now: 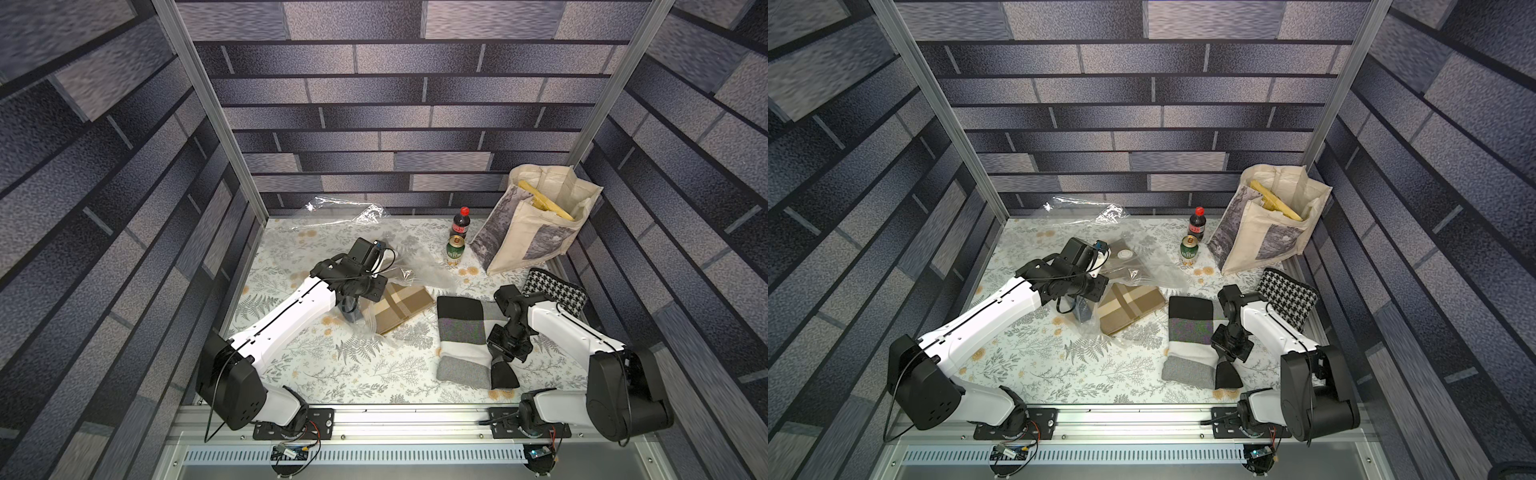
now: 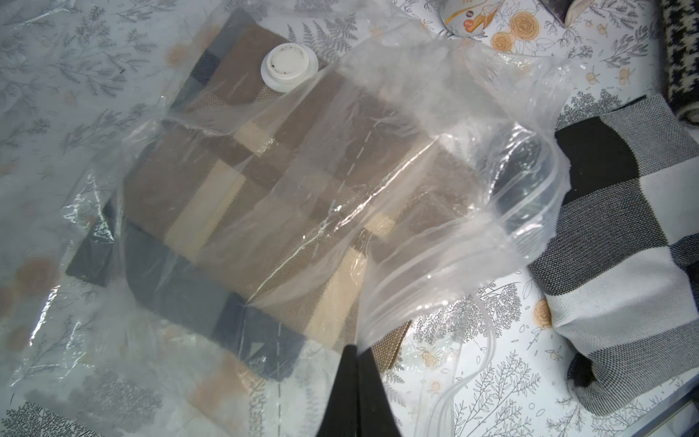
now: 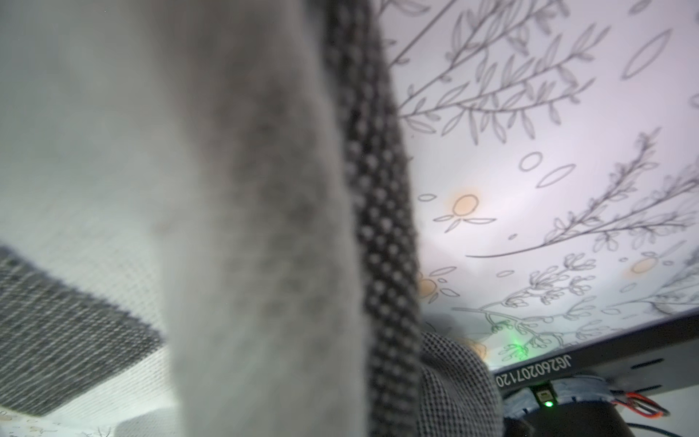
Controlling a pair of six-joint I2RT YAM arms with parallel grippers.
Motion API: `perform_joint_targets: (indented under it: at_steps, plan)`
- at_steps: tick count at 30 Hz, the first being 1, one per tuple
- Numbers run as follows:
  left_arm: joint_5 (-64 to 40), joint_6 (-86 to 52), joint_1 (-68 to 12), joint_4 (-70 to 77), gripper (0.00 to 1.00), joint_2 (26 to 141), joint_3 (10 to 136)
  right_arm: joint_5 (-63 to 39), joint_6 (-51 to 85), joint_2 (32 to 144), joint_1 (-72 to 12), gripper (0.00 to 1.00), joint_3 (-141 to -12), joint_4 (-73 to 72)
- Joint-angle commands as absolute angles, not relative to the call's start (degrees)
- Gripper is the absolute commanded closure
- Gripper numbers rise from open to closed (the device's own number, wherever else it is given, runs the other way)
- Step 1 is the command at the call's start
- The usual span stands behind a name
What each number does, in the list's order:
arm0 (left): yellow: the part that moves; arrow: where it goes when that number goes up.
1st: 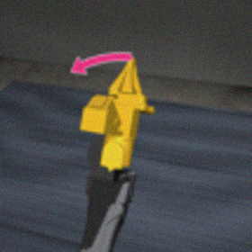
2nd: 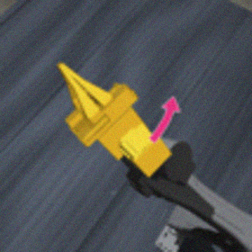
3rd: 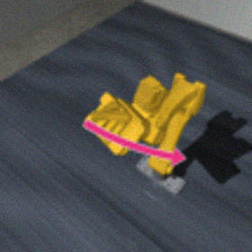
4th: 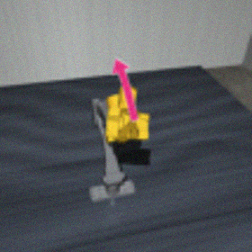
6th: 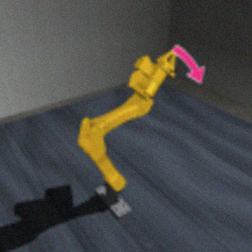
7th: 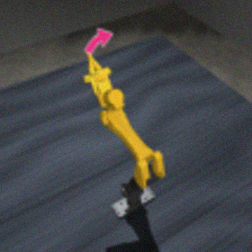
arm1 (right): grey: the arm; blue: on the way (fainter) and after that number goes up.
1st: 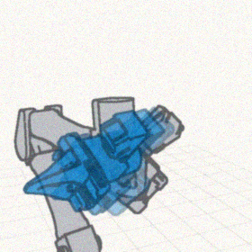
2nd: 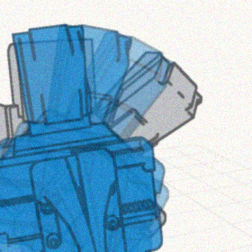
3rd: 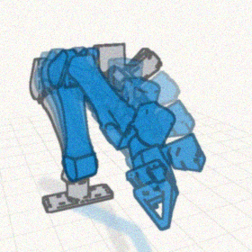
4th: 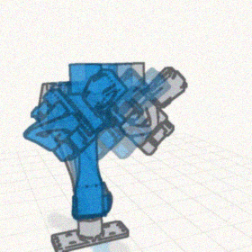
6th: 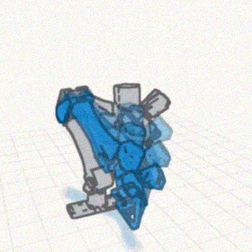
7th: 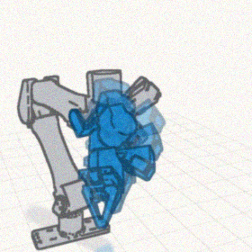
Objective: Take the scarf out of the vacuum bag
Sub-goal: Take out the scarf from the vacuum bag.
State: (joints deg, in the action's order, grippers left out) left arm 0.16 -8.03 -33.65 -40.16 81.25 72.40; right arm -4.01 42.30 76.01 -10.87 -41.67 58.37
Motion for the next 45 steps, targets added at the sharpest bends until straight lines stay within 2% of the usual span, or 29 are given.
perform_joint_targets:
  at_steps: [1,13,23,32,45]
  plan:
    - [3.4,-10.2,-32.0,-38.9,1.0,76.8,72.2,-0.9,40.4,75.4,-9.3,1.0,-40.7,61.8]
    - [10.3,-13.7,-27.6,-39.0,1.0,73.9,71.7,-0.5,41.2,73.5,-8.0,1.0,-39.3,61.6]
    - [12.0,-16.6,-24.4,-40.1,1.0,73.1,72.9,0.3,42.3,68.9,-7.7,1.0,-39.4,63.6]
    - [11.8,-17.0,-24.0,-38.7,1.0,70.2,72.0,-3.7,42.7,75.4,-7.7,1.0,-40.2,56.3]
    - [8.8,-17.2,-25.4,-38.4,1.0,70.8,71.4,-6.4,44.4,88.8,-7.7,1.0,-53.3,51.2]
